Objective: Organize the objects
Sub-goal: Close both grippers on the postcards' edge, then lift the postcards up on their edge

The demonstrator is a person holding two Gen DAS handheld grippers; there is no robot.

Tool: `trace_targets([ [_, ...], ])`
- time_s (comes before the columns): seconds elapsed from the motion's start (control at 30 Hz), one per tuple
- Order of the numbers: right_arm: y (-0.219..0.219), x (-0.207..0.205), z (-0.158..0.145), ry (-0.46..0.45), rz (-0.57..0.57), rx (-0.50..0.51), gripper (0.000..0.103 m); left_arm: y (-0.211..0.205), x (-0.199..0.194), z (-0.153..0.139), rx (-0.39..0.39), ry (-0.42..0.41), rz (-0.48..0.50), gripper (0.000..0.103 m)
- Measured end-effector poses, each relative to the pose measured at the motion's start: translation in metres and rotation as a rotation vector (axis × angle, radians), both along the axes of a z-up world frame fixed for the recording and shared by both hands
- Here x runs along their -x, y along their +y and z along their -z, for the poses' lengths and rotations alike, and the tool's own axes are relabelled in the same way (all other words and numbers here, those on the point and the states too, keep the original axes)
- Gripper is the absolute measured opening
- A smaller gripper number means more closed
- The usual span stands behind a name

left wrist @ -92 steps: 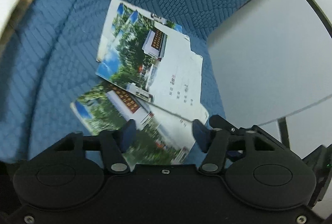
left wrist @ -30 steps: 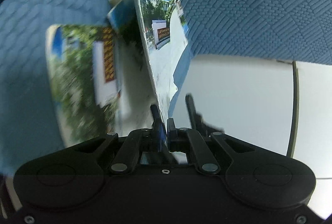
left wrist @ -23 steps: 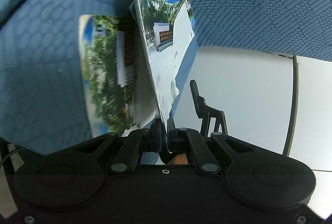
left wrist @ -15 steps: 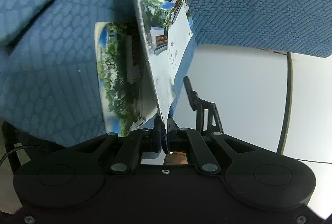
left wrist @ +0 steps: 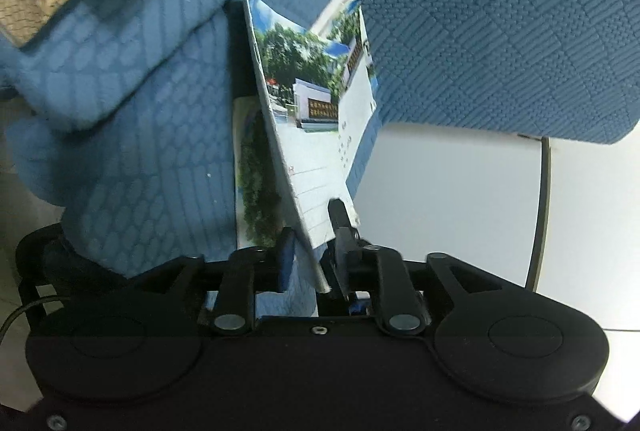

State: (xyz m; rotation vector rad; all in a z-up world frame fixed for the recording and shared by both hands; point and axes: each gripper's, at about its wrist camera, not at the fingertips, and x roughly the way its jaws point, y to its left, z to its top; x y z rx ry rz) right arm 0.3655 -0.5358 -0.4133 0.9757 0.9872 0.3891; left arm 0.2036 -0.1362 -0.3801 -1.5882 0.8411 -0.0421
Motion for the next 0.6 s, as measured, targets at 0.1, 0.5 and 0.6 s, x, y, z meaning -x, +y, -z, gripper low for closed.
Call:
trace_targets([
  [0.1, 0.004, 0.009, -0.004, 0.004, 0.008, -0.013, 0.006, -0.001, 0.009, 0.001, 0.007, 0.013, 0.0, 0.03],
  [0.5, 0.032, 0.064, -0.024, 0.039, 0.167, 0.058, 0.005, 0.0, 0.016, 0.008, -0.013, 0.09, 0.0, 0.02],
  [0.6, 0.037, 0.073, -0.024, 0.054, 0.195, 0.054, 0.005, 0.003, 0.021, 0.005, -0.021, 0.083, 0.004, 0.019],
])
